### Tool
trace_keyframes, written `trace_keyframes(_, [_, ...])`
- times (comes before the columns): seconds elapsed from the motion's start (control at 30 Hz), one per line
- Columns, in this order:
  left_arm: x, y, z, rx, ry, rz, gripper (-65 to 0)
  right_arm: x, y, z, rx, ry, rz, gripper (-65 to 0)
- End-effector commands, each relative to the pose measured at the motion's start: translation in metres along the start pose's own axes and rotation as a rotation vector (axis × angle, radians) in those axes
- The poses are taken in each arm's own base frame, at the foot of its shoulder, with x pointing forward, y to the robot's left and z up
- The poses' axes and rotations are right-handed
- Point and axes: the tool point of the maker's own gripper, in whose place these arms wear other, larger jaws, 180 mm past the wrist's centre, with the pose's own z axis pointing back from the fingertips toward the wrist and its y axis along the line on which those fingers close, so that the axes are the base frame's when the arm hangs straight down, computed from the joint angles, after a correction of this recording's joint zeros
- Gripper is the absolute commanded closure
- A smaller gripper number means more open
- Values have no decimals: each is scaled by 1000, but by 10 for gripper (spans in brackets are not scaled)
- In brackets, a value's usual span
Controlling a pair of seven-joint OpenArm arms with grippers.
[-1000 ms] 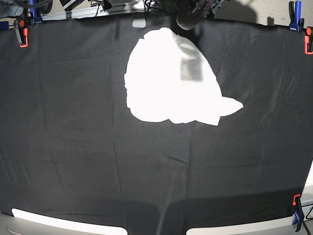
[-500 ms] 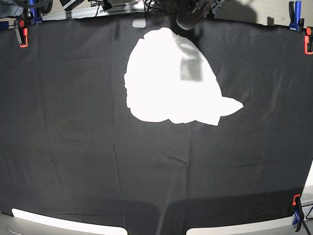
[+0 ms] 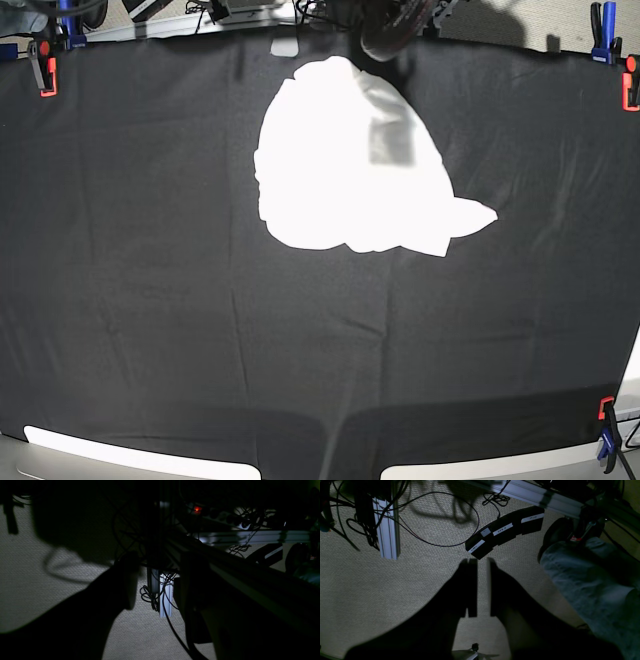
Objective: Layout the t-shirt on the table in an organized manner, then fold the t-shirt properly
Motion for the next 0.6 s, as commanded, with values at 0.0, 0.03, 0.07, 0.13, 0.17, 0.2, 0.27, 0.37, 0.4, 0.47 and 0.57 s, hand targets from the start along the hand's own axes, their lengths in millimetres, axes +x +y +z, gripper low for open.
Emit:
trace_keyframes(0.0, [-6,-14,1,-42,9,3,-252,-4,-5,0,-13,5,2,-55])
trace_keyframes(0.03, [-6,-14,1,-42,9,3,-252,-4,-5,0,-13,5,2,-55])
trace_keyframes(0.07, [-6,-14,1,-42,9,3,-252,-4,-5,0,-13,5,2,-55])
trace_keyframes(0.13, [-6,-14,1,-43,9,3,-252,-4,-5,0,-13,7,6,-59])
trace_keyframes(0.17, [-6,-14,1,-42,9,3,-252,-5,-6,0,-15,11,30,-60])
trace_keyframes(0.2, [-6,-14,1,-43,9,3,-252,-5,-6,0,-19,12,68,-62])
trace_keyframes(0.27, [-6,-14,1,-43,9,3,-252,-4,-8,0,-26,8,134,-85])
trace_keyframes(0.37, [-6,-14,1,-43,9,3,-252,-4,-8,0,-28,4,158,-190])
trace_keyframes(0.4, [-6,-14,1,-43,9,3,-252,-3,-8,0,-28,3,158,-218])
trace_keyframes(0.47, [-6,-14,1,-42,9,3,-252,-4,-8,0,-28,4,157,-236])
trace_keyframes(0.57, [-7,-14,1,-42,9,3,-252,-4,-8,0,-27,5,149,-236])
